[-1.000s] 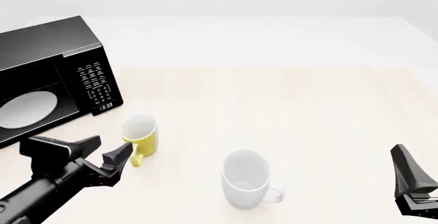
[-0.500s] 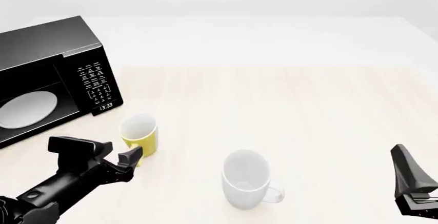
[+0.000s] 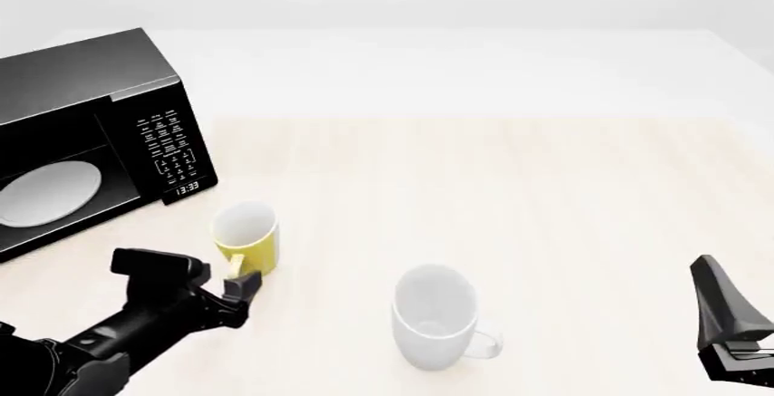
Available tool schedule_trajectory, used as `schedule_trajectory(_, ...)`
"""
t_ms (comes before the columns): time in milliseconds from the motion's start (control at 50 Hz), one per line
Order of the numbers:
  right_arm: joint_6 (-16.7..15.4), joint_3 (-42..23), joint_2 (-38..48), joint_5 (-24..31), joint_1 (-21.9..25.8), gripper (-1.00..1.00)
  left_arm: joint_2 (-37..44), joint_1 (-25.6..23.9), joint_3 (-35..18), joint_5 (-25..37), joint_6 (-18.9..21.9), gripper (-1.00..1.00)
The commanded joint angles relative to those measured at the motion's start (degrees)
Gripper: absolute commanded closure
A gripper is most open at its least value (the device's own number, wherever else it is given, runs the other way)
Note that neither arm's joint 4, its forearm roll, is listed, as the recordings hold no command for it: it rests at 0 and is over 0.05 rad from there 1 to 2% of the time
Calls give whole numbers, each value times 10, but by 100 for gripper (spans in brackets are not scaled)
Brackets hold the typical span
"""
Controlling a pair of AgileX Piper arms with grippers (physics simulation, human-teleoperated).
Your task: Put the yellow and white mug in the microwave and close it.
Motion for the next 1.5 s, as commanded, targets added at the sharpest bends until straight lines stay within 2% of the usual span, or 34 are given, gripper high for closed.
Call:
schedule_trajectory(20,0,1,-1,0,0,-100,32,4,1,-16,-13,-100)
schedule_trajectory(720,0,1,-1,0,0,-100,113,8,-14,-45,-29,-100)
schedule_trajectory(740,0,1,-1,0,0,-100,110,7,-13,-44,-31,100)
schedule_trajectory(1000,0,1,-1,0,0,-100,59,12,3,-29,-36,100)
schedule_trajectory(1340,0,1,-1,0,0,-100,-84,28,32,24,-13,100)
schedule_trajectory(1500,0,1,-1,0,0,-100,-127,33,38,48,-10,100)
